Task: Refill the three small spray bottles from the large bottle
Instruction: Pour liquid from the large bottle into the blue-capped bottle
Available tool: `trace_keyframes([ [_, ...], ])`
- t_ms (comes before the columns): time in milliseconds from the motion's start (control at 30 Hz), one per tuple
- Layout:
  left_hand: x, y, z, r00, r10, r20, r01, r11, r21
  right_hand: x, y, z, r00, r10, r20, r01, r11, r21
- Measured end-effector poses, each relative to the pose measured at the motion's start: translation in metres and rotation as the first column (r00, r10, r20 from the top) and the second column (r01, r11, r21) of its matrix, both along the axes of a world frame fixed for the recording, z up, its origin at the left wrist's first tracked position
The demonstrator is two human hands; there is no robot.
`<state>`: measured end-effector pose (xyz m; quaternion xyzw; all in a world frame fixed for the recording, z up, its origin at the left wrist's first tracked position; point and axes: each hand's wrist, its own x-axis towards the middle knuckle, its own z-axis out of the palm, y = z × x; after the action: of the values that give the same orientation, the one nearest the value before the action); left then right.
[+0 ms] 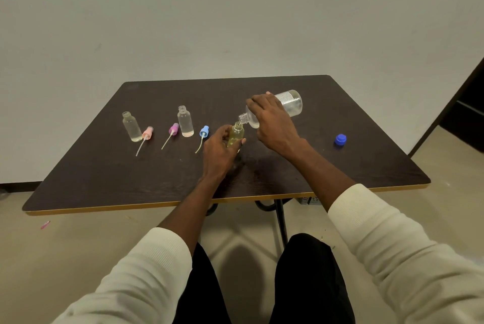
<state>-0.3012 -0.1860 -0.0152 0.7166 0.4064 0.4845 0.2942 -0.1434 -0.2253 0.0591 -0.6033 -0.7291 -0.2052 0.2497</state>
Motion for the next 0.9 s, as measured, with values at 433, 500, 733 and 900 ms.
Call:
trace_keyframes([
  [433, -0.0010, -0.0008, 0.0013, 1.000, -0.012, 0.008, 0.012, 1.000, -0.002, -0.0002, 0.0012, 0.0004, 1.000, -0.003, 0.009, 0.003, 1.000, -0.005],
  [500, -0.0010, -0.0002, 0.0013, 1.000, -0.009, 0.004, 0.009, 1.000, -0.002, -0.0004, 0.0012, 0.0001, 1.000, -0.004, 0.012, 0.004, 1.000, -0.007],
  [733, -0.0013, 0.0005, 0.0008, 1.000, -0.007, 0.000, 0.007, 1.000, -0.019, -0.0014, 0.0006, 0.0009, 1.000, -0.006, 0.009, 0.006, 1.000, -0.005],
  [900, -0.0013, -0.0010, 0.0025, 1.000, -0.006, -0.005, 0.005, 1.000, -0.019, -0.0020, 0.0000, 0.0014, 1.000, -0.010, 0.010, 0.010, 1.000, -0.015],
])
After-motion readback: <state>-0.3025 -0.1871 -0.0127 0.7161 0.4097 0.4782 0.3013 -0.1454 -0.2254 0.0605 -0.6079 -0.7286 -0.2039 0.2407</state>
